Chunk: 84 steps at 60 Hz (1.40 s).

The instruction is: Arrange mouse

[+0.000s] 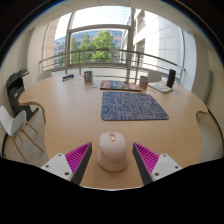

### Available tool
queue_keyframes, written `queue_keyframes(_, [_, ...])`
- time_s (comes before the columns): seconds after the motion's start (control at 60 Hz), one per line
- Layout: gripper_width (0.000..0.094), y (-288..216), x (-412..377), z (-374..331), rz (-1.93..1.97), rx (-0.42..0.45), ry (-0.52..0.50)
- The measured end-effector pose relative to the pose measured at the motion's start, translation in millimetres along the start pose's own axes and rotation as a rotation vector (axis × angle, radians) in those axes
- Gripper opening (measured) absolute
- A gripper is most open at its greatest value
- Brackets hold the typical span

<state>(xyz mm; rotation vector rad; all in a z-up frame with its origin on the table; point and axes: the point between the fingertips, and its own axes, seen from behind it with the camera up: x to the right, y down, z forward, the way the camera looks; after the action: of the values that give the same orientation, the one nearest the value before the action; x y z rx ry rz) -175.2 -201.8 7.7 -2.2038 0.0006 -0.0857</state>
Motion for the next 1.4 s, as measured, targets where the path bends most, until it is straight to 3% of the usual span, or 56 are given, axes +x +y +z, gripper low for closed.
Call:
queue_keyframes(0.133, [0.0697, 5.5, -6.6, 26.2, 0.007, -0.021, -0.041])
queue_keyframes(0.2, [0.0544, 5.7, -2.8, 29.9, 0.022, -0.011, -0.047])
queue_keyframes(0.417, [0.0424, 5.0, -4.9, 31.9, 0.005, -0.034, -0.053])
queue_keyframes(0.533, [0.0415, -1.9, -2.7, 18.4, 0.044, -0.061, -0.026])
queue_keyframes(0.75, [0.0414, -137.5, 13.1, -48.8, 0.039, 0.129, 0.018])
queue_keyframes(0.883, [0.0412, -232.7, 41.5, -41.4, 0.037, 0.244, 0.036])
queue_keyframes(0.967, [0.0411, -272.1, 63.3, 0.0, 0.044, 0.280, 0.046])
queue_keyframes(1.117, [0.0413, -269.4, 88.1, 111.6, 0.058, 0.199, 0.041])
queue_keyframes(1.233, [0.0413, -230.9, 100.6, 185.0, 0.050, 0.092, 0.030])
queue_keyframes(1.25, [0.0413, -207.6, 96.9, 201.1, 0.052, 0.086, 0.029])
queue_keyframes(1.4, [0.0438, -168.0, 106.8, 238.6, 0.047, -0.012, 0.022])
